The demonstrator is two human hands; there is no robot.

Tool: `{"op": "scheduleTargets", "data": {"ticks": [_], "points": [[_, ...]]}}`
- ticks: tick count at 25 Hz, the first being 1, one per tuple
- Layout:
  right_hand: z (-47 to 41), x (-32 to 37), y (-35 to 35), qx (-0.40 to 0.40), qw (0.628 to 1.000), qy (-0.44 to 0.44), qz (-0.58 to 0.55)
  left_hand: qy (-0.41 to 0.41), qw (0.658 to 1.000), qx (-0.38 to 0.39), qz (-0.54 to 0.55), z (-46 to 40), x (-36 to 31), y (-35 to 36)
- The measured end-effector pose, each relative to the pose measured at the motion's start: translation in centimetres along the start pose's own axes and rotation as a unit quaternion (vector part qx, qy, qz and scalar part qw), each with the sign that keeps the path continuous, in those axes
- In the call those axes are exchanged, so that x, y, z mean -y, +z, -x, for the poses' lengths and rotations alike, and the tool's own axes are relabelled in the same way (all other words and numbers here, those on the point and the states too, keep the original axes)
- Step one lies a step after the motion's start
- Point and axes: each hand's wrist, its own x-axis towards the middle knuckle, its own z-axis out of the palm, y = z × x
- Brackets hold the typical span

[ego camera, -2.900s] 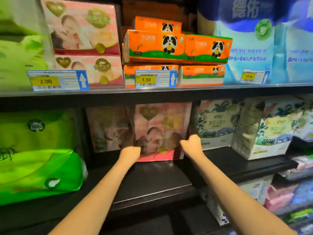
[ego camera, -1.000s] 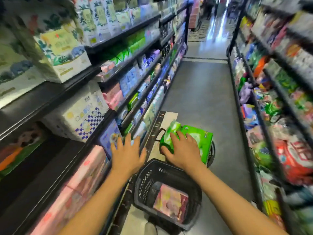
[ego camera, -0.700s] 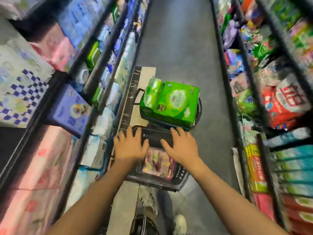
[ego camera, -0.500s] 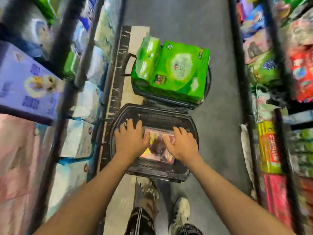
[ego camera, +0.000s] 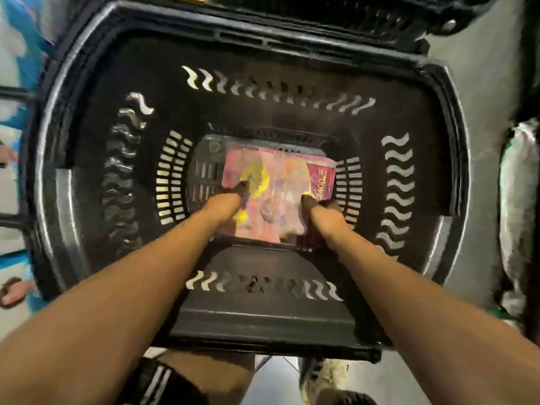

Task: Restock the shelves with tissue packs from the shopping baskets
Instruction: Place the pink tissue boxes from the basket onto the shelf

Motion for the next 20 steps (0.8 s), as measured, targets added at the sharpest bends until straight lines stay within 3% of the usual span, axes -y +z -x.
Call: {"op": "scheduleTargets", "data": {"ticks": [2, 6, 8, 15, 20], "points": [[0.5, -0.1, -0.3, 0.015, 0.997, 0.01, -0.081, -0.021, 0.995, -0.013, 0.099, -0.2, 0.4, 0.1], [6.9, 2.5, -3.5, 0.04, 0.994, -0.021, -0.102, 0.039, 0.989, -0.089, 0.108, 6.1, -0.8, -2.5], [11.7, 4.1, -5.6, 0.045, 0.991, -0.038, -0.122, 0.079, 0.982, -0.113, 0.132, 12.0, -1.9, -4.7], [32.2, 9.1, -14.2, -0.023, 0.987, -0.093, -0.129, 0.202, 0.949, -0.233, 0.065, 35.8, -7.3, -14.2], [43.2, 12.2, -21.3, 0.048, 0.972, -0.143, -0.18, 0.272, 0.903, -0.33, 0.049, 52.3, -12.3, -18.1]]}}
